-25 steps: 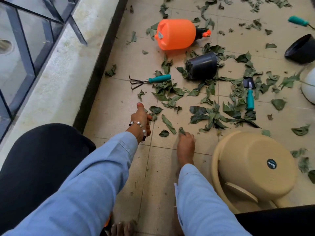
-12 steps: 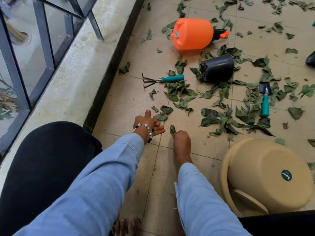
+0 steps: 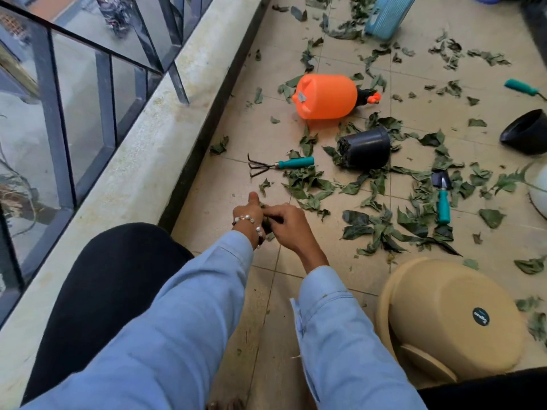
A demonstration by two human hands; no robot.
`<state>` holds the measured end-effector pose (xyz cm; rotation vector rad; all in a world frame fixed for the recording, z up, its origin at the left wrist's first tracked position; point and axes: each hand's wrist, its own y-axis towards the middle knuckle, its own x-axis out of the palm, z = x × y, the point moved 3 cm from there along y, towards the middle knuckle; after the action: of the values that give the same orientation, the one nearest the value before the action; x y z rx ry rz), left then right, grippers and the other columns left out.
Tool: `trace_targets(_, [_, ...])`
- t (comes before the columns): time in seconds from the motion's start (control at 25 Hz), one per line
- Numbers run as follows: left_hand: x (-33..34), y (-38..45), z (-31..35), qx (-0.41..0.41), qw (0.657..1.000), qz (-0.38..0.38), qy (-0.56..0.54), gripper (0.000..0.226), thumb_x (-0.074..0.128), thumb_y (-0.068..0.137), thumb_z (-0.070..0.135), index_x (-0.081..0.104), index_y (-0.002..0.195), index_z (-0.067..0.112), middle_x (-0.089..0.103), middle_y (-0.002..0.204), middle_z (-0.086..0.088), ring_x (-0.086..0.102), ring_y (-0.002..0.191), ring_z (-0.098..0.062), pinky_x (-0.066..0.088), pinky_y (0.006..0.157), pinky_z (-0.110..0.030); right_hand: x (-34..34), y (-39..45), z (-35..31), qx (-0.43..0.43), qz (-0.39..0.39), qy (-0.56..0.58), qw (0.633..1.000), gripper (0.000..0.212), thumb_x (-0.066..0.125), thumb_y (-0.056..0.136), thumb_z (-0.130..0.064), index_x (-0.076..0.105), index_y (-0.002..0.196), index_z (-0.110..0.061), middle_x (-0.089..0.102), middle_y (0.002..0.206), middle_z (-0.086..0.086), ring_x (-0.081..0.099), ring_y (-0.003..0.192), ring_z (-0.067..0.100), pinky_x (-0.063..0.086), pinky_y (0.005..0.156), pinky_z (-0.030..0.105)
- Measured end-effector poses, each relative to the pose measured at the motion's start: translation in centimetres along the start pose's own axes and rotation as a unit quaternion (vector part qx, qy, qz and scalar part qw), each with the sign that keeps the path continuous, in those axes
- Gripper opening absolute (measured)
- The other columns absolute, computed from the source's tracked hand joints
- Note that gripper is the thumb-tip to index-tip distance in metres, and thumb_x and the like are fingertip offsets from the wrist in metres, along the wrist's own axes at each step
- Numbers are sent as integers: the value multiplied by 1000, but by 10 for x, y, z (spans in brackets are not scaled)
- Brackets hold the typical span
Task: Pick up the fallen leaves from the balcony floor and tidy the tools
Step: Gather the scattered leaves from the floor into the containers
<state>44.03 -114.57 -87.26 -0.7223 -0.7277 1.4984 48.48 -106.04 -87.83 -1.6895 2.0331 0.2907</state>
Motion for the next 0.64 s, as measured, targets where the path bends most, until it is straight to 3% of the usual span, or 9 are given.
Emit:
trace_targets(0.04, [-9, 5, -2, 9, 1000, 15, 7, 39, 49, 98, 41, 55, 103, 3, 63, 111, -12, 63, 96, -31, 54, 83, -31, -2, 2, 3, -4, -38, 11, 999, 21, 62, 87, -11, 75, 101, -19, 73, 95, -4, 64, 89, 15, 52, 78, 23])
trace_targets(0.12, [-25, 14, -11, 5, 1000, 1, -6, 39, 42, 102, 34, 55, 120, 2, 62, 91, -6, 63, 74, -18, 50, 53, -16, -17, 11, 20, 68, 19, 115, 991, 20, 56, 92, -10, 73, 102, -16, 72, 99, 2, 66, 97, 20, 52, 78, 19])
trace_targets(0.16, [-32, 19, -16, -10, 999, 2, -33, 35, 40, 103, 31, 59, 115, 4, 58, 78, -4, 56, 57, -14, 44, 39, -15, -26, 17, 34, 116, 88, 87, 986, 20, 55, 93, -9, 70, 105, -12, 70, 105, 7, 64, 102, 23, 49, 80, 16])
trace_targets(0.2, [-37, 21, -20, -29, 998, 20, -53, 32, 41, 103, 29, 62, 99, 6, 54, 68, -4, 48, 45, -12, 36, 33, -14, -32, 23, 48, 163, 126, -20, 978, 22, 56, 93, -10, 67, 111, -10, 68, 112, 11, 61, 108, 26, 47, 85, 19])
trace_targets(0.28, [-46, 26, -31, -50, 997, 42, -45, 35, 48, 100, 28, 57, 72, 8, 48, 58, -4, 39, 38, -12, 29, 33, -13, -20, 36, 71, 202, 34, -226, 952, 38, 62, 89, -16, 57, 126, -10, 56, 130, 15, 49, 121, 32, 41, 97, 32])
trace_targets(0.36, [-54, 29, -42, -71, 996, 44, -30, 35, 50, 97, 25, 50, 65, 11, 43, 55, -4, 36, 40, -14, 28, 36, -13, 6, 45, 79, 183, -87, -290, 935, 61, 64, 87, -23, 38, 142, -19, 34, 147, 17, 32, 132, 39, 35, 104, 43])
trace_targets(0.48, [-67, 33, -53, -108, 992, 56, -25, 34, 51, 95, 27, 46, 64, 14, 40, 52, -4, 34, 40, -15, 28, 40, -14, 43, 53, 88, 137, -154, -343, 916, 77, 61, 90, -25, 14, 150, -37, -1, 159, 7, 4, 143, 43, 20, 111, 58])
trace_targets(0.56, [-77, 38, -51, -117, 990, 71, -17, 34, 53, 94, 31, 47, 64, 14, 41, 51, -5, 35, 40, -16, 30, 41, -15, 56, 51, 92, 64, -139, -415, 897, 66, 53, 95, -19, 18, 151, -26, 8, 159, 9, 9, 143, 41, 20, 113, 53])
trace_targets(0.64, [-86, 42, -47, -120, 989, 85, -17, 34, 56, 93, 31, 49, 65, 13, 43, 52, -5, 38, 40, -16, 34, 41, -16, 61, 46, 97, -4, -99, -440, 893, 45, 42, 97, -5, 38, 142, -7, 38, 145, 17, 35, 130, 35, 35, 104, 39])
